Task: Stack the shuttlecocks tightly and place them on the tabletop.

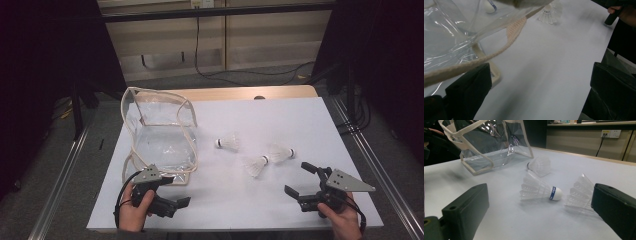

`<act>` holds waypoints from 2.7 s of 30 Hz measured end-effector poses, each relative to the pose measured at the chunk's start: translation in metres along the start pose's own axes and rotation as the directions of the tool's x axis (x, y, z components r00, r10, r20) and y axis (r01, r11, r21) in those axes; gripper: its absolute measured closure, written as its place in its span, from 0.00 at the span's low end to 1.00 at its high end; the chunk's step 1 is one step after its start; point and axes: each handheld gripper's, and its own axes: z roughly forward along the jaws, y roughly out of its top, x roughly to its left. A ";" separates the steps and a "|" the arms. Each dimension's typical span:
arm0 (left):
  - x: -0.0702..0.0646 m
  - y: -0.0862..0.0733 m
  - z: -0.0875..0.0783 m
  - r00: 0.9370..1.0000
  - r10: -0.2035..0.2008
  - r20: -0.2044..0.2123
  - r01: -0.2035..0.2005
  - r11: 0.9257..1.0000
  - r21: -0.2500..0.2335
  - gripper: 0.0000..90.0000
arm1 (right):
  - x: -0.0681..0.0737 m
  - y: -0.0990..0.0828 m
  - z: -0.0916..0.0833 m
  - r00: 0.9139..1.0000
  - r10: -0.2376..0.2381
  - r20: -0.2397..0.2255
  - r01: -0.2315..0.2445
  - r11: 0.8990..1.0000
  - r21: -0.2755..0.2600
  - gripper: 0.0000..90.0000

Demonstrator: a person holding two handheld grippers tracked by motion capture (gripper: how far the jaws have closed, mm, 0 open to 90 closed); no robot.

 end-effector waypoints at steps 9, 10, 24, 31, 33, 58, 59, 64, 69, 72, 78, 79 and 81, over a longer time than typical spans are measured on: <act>0.005 -0.002 -0.006 0.999 0.013 -0.030 -0.013 1.000 0.006 0.04 | -0.001 0.001 0.001 1.000 -0.007 0.001 0.007 1.000 -0.002 0.01; 0.006 -0.003 -0.007 0.999 0.014 -0.034 -0.014 1.000 0.005 0.04 | 0.000 0.001 0.001 1.000 -0.006 0.002 0.006 1.000 0.000 0.01; 0.016 -0.005 -0.013 0.998 0.018 -0.061 -0.018 1.000 -0.003 0.05 | -0.003 0.000 0.003 1.000 -0.010 0.006 0.010 1.000 0.002 0.01; 0.020 -0.005 -0.013 0.998 0.030 -0.060 -0.031 1.000 -0.007 0.05 | -0.005 0.003 0.003 1.000 -0.010 0.012 0.010 1.000 0.010 0.01; 0.020 -0.006 -0.013 0.998 0.026 -0.060 -0.027 1.000 -0.012 0.05 | -0.006 0.005 0.004 1.000 -0.008 0.015 0.008 1.000 0.014 0.01; 0.020 -0.005 -0.012 0.999 0.024 -0.040 -0.025 0.999 -0.024 0.04 | -0.019 0.021 0.034 0.996 0.005 0.092 -0.015 0.994 0.109 0.02; 0.020 -0.005 -0.012 0.999 0.022 -0.041 -0.023 0.999 -0.024 0.04 | -0.018 0.021 0.035 0.996 0.006 0.093 -0.016 0.993 0.115 0.02; 0.020 -0.005 -0.012 0.999 0.025 -0.038 -0.026 0.999 -0.026 0.04 | -0.015 0.024 0.041 0.997 -0.004 0.081 -0.006 0.992 0.129 0.02; 0.021 -0.005 -0.012 0.999 0.025 -0.033 -0.026 0.999 -0.032 0.04 | -0.012 0.028 0.046 0.998 -0.013 0.065 0.004 0.990 0.138 0.02; 0.021 -0.005 -0.013 0.999 0.026 -0.034 -0.027 0.999 -0.031 0.04 | -0.011 0.030 0.049 0.998 -0.008 0.066 -0.003 0.988 0.157 0.02; 0.021 -0.005 -0.012 0.999 0.026 -0.029 -0.027 0.999 -0.034 0.04 | -0.011 0.035 0.054 0.998 0.006 0.059 -0.015 0.987 0.162 0.02; 0.021 -0.005 -0.012 0.999 0.026 -0.027 -0.026 0.999 -0.034 0.04 | -0.011 0.036 0.055 0.998 0.006 0.059 -0.015 0.987 0.162 0.02; 0.021 -0.005 -0.012 0.999 0.027 -0.026 -0.028 0.999 -0.035 0.04 | -0.010 0.037 0.058 0.998 0.006 0.059 -0.015 0.985 0.170 0.02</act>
